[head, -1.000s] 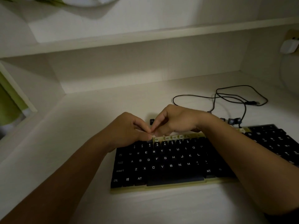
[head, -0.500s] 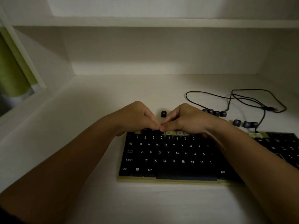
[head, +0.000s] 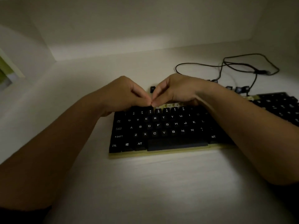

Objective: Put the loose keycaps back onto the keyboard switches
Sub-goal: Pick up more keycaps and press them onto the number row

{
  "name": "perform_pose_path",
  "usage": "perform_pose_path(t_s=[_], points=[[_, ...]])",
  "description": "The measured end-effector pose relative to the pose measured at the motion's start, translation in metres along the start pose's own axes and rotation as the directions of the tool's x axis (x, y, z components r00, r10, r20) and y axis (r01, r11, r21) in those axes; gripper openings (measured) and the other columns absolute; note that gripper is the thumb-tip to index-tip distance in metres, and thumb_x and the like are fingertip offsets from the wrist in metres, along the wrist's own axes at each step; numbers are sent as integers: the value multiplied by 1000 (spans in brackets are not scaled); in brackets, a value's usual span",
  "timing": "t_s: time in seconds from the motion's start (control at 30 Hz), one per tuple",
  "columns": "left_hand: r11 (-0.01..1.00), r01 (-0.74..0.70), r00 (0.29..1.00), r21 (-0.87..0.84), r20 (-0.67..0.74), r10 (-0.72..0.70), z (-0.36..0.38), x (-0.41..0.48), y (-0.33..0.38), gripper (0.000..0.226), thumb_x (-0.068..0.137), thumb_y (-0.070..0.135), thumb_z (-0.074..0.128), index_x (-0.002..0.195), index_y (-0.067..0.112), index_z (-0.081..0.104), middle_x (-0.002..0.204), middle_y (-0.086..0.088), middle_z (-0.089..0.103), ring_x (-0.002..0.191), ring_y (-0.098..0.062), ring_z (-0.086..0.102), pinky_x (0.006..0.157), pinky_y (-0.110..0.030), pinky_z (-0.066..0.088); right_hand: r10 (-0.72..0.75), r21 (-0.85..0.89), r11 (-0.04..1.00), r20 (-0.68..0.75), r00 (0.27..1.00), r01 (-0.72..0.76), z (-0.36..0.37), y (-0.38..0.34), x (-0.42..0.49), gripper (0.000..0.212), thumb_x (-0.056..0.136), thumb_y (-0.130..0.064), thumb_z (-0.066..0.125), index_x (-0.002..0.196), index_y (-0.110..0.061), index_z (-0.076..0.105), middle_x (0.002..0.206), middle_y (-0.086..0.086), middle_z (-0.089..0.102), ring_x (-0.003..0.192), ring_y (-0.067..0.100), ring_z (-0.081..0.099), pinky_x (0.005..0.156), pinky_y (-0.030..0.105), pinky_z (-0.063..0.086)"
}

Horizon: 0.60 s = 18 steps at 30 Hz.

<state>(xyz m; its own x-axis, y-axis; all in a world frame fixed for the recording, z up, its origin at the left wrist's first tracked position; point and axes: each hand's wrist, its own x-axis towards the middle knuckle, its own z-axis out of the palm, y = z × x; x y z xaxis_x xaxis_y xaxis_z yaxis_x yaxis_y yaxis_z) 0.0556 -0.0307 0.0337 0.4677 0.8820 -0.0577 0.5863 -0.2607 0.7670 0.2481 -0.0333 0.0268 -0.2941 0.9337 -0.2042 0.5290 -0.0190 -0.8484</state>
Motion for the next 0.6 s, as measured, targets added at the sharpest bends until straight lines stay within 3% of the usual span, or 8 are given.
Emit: perform_pose_path(t_s=[0.07, 0.2, 0.3, 0.43, 0.53, 0.6], points=[[1000, 13, 1000, 17, -2, -13, 2, 2, 1, 9, 74, 15, 79, 82, 19, 80, 74, 3, 77, 75, -8, 70, 79, -28, 54, -10, -8, 1000, 16, 1000, 10, -2, 2, 0, 19, 70, -6, 85, 86, -16, 78, 83, 0, 76, 79, 5, 68, 82, 14, 53], [999, 54, 999, -2, -7, -54, 2, 3, 1, 8, 71, 15, 81, 78, 19, 80, 75, -1, 77, 77, -13, 70, 87, -37, 56, -10, 45, 999, 63, 998, 7, -3, 2, -1, 23, 75, -1, 81, 97, -7, 77, 87, 3, 76, 79, 5, 69, 71, 10, 54], [996, 78, 997, -31, 19, -77, 2, 1, -1, 8, 72, 15, 81, 80, 16, 79, 82, -10, 77, 84, -26, 71, 91, -48, 53, -9, 30, 1000, 34, 999, 8, -1, 4, -1, 18, 75, -6, 83, 91, -11, 78, 88, 3, 77, 84, 8, 69, 80, 14, 55], [991, 97, 994, -93, 67, -91, -4, 1, -4, 11, 79, 23, 76, 86, 14, 79, 90, -17, 75, 96, -41, 68, 93, -54, 50, -19, 57, 998, -14, 1000, 20, 0, 4, -2, 11, 79, -9, 80, 90, -9, 78, 81, 4, 76, 78, 10, 67, 82, 21, 55], [998, 51, 996, -46, 78, -47, -6, 1, -2, 10, 74, 21, 81, 83, 18, 79, 84, -10, 77, 92, -38, 69, 89, -49, 53, -19, 36, 999, -54, 998, 21, 0, 3, -2, 9, 81, -10, 78, 90, -6, 79, 86, 13, 77, 76, 14, 66, 86, 30, 57], [998, 46, 997, -33, 71, -43, -7, 0, 0, 8, 73, 22, 82, 81, 20, 79, 79, -7, 77, 76, -30, 69, 75, -40, 53, -23, 15, 1000, -47, 999, 24, 0, 1, -2, 8, 82, -11, 78, 88, -8, 79, 89, 15, 77, 76, 14, 66, 86, 31, 58]])
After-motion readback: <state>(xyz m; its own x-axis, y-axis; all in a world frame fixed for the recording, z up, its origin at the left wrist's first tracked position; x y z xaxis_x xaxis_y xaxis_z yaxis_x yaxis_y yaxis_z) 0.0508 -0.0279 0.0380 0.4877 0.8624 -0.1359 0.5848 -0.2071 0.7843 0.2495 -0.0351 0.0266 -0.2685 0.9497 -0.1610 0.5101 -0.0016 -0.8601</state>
